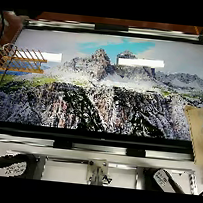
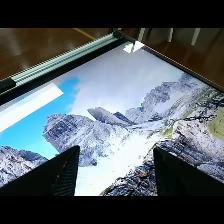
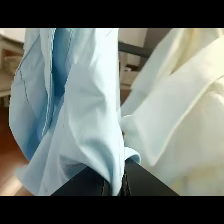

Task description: Fold the shirts.

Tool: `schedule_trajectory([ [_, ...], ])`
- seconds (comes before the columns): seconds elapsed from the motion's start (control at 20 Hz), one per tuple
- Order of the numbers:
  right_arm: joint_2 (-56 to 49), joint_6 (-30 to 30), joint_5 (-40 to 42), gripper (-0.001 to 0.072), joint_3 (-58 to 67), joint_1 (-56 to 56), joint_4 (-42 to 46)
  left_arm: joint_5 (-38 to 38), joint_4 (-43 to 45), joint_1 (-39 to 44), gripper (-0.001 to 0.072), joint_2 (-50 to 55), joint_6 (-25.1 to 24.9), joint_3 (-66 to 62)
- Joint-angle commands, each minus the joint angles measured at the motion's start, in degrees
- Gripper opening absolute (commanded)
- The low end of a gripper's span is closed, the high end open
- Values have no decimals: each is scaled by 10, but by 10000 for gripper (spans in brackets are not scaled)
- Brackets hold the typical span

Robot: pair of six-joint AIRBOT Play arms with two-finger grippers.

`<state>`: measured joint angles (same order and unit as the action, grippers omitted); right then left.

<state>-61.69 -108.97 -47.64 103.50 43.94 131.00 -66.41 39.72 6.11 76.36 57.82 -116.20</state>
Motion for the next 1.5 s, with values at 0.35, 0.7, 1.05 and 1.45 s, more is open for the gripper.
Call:
schedule_trajectory([
  [0.35,-28,-22,-23,81,1,123,-29,-27,3,0,535,0,21,0],
  [0.7,-2,-29,-103,81,1,202,-25,-27,3,0,535,0,25,0],
  [1.05,36,-104,-187,140,1,313,-52,-27,13,0,535,0,25,0],
  [1.45,39,125,-379,573,-1,319,-330,-27,75,0,535,6,25,19],
])
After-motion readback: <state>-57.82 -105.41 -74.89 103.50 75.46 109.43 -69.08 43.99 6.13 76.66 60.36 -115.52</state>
